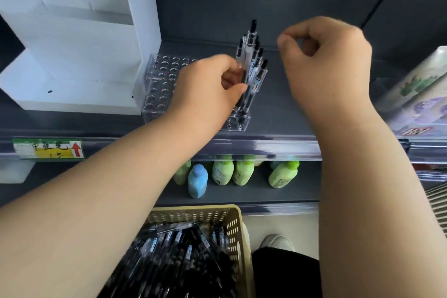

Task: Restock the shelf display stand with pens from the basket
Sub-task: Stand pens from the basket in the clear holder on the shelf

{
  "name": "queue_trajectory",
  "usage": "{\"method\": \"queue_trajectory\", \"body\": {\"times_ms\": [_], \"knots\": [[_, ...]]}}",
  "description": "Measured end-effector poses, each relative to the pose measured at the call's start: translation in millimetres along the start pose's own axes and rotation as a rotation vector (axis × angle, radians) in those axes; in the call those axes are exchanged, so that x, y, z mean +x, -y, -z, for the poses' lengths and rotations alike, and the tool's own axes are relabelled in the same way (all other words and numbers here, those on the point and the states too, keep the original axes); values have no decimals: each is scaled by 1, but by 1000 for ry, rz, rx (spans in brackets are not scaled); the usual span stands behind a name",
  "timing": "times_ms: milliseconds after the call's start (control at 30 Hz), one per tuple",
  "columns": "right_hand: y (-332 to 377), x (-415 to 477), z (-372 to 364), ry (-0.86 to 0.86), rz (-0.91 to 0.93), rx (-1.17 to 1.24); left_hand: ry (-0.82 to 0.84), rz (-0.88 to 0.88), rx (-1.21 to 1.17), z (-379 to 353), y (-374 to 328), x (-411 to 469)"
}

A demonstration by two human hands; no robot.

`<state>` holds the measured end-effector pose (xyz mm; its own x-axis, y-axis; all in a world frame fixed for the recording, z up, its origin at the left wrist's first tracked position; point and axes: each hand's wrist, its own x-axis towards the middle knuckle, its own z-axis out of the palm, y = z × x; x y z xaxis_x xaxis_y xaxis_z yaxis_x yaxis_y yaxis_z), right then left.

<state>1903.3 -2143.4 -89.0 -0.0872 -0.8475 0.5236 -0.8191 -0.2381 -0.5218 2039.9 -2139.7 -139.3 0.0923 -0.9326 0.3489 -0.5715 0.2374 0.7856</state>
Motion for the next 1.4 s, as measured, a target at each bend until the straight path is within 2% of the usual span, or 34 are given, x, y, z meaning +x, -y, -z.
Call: {"method": "queue_trajectory", "body": {"times_ms": [167, 367, 567, 967, 1067, 1167, 1267, 1400], "knots": [[2, -4, 2, 20, 4, 33, 17, 23, 114, -8, 6, 2], [1, -5, 9, 56, -9, 48, 115, 88, 201, -16, 12, -6], [-1, -5, 15, 70, -45, 52, 93, 134, 275, -16, 12, -6], [-6, -12, 16, 112, -42, 23, 181, 229, 195, -12, 15, -7], [-8, -14, 15, 116, -4, 19, 134, 174, 182, 2, 12, -15], [-8, -19, 8, 140, 72, -13, 109, 57, 276, 30, 7, -38], [-2, -35, 2, 167, 161, -10, 165, -9, 465, 64, 12, -73], [5, -71, -8, 323, 245, -7, 271, 61, 599, 95, 27, -128]]}}
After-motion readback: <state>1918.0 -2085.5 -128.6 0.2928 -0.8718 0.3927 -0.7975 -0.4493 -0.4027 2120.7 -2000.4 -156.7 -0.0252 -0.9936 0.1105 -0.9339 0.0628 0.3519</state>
